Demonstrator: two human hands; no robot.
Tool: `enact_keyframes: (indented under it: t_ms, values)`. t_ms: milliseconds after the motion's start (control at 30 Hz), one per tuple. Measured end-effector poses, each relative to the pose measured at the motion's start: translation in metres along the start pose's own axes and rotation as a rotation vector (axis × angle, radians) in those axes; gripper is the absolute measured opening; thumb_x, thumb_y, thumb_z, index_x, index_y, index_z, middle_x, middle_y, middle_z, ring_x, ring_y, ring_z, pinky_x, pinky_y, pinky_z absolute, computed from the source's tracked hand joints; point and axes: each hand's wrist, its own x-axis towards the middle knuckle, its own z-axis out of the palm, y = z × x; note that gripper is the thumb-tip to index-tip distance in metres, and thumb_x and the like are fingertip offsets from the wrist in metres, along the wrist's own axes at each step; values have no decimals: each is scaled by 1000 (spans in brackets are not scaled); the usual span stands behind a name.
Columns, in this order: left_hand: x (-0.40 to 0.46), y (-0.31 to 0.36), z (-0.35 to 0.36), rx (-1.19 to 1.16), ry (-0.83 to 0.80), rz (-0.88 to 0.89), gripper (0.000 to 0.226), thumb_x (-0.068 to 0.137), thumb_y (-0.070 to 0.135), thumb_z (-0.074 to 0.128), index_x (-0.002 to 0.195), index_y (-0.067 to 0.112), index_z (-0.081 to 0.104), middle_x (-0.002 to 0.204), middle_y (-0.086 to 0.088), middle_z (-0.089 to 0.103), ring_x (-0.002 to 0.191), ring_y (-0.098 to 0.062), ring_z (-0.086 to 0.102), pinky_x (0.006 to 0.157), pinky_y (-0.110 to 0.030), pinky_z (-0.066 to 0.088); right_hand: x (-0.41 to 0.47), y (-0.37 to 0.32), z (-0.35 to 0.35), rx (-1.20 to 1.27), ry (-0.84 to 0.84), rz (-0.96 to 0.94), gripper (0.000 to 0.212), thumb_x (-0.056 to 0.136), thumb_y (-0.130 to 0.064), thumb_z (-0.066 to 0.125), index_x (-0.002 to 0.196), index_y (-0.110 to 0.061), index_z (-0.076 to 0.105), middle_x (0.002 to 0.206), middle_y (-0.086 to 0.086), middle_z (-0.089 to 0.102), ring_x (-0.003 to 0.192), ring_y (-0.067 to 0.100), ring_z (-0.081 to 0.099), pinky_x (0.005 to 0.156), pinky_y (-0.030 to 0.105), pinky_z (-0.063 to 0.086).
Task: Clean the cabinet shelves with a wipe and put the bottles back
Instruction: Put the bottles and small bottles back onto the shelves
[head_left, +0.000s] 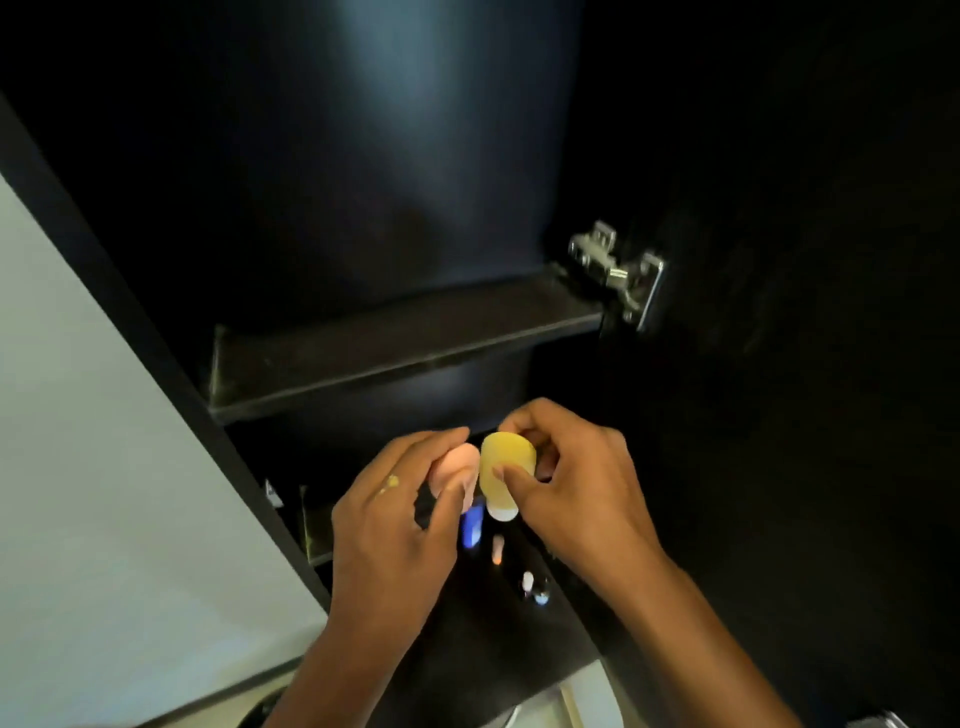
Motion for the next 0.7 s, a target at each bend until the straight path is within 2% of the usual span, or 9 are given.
enact_keyframes:
  t_ms: [100, 233, 367, 500, 700]
  values:
    - [34, 28, -30, -41, 45, 82, 33, 91, 24, 75, 124, 22, 73, 118, 12, 71, 108, 9, 61, 94, -6, 47, 14, -38, -27, -16, 75, -123, 26, 82, -36, 77, 103, -43, 63, 87, -24, 63, 91, 3, 58, 76, 34, 56]
    - [78, 62, -62, -91, 115, 173, 36, 92, 16, 75, 128, 20, 71, 121, 13, 68, 111, 1, 64, 92, -11, 51, 39, -76, -59, 194, 167, -235, 26, 84, -26, 76, 105, -40, 68, 97, -24, 70, 91, 0, 67, 78, 33, 59]
    - [122, 75, -74, -144, 179, 94, 36, 94, 24, 74, 129, 25, 70, 125, 14, 69, 111, -4, 66, 92, -23, 58, 73, -95, -69, 325, 216, -280, 26, 84, -17, 76, 103, -34, 70, 94, -20, 72, 84, 6, 69, 75, 38, 60]
    - [157, 58, -67, -135, 167, 4, 37, 94, 25, 71, 131, 31, 68, 128, 11, 68, 115, -10, 65, 92, -37, 60, 112, -92, -57, 302, 221, -267, 27, 84, -18, 77, 105, -34, 70, 92, -21, 71, 83, 1, 67, 76, 33, 60]
    - [178, 33, -54, -60, 154, -64, 36, 95, 21, 69, 129, 32, 68, 125, 10, 69, 114, -9, 65, 92, -41, 60, 152, -70, -29, 312, 144, -189, 28, 84, -24, 76, 105, -41, 68, 95, -17, 71, 89, 4, 68, 79, 39, 61]
